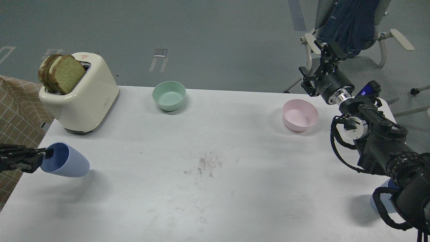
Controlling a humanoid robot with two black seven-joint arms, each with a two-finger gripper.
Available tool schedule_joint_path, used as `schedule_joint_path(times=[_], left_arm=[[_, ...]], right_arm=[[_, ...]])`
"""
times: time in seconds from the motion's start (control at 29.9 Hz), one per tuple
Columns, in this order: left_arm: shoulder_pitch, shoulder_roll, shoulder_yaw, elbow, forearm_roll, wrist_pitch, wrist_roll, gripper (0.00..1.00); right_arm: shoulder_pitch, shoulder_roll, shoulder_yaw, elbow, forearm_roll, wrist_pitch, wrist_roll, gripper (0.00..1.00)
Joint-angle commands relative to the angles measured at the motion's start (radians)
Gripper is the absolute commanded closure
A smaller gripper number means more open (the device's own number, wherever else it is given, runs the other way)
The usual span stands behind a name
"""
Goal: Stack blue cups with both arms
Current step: 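Carry the blue cup with the left gripper to the table center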
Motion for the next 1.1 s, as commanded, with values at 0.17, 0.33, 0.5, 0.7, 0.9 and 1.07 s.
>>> schedule_joint_path(times=[0.17,0.33,0.5,0.7,0.9,1.07], left_arm=[[-0.247,-0.082,-0.023,-0.143,0.143,-0.011,0.000,1.00],[-0.336,-0.239,-0.020,-0.138,0.163,-0.117,0.000,1.00],[-0.439,-0.423,-0.020,-0.136,0.197,-0.264,0.000,1.00],[-0.519,-0.668,-0.014,-0.089,0.223,-0.407,0.000,1.00],[-0.534,-0.874,-0.009,0.017,0.327,-0.462,0.062,1.00],[-0.539,-0.997,-0.006,0.080,0.398,-0.462,0.081,1.00]], right_arm=[[0.151,-0.001,0.000,-0.002,0.000,0.000,0.000,0.00],[0.203,0.002,0.000,-0.002,0.000,0.000,0.000,0.00],[0.240,0.002,-0.006,-0.002,-0.003,0.000,0.000,0.00],[0.251,0.005,-0.014,-0.002,-0.002,0.000,0.000,0.00],[0.248,-0.001,-0.014,-0.002,-0.002,0.000,0.000,0.00],[0.243,-0.001,-0.014,-0.002,0.000,0.000,0.000,0.00]])
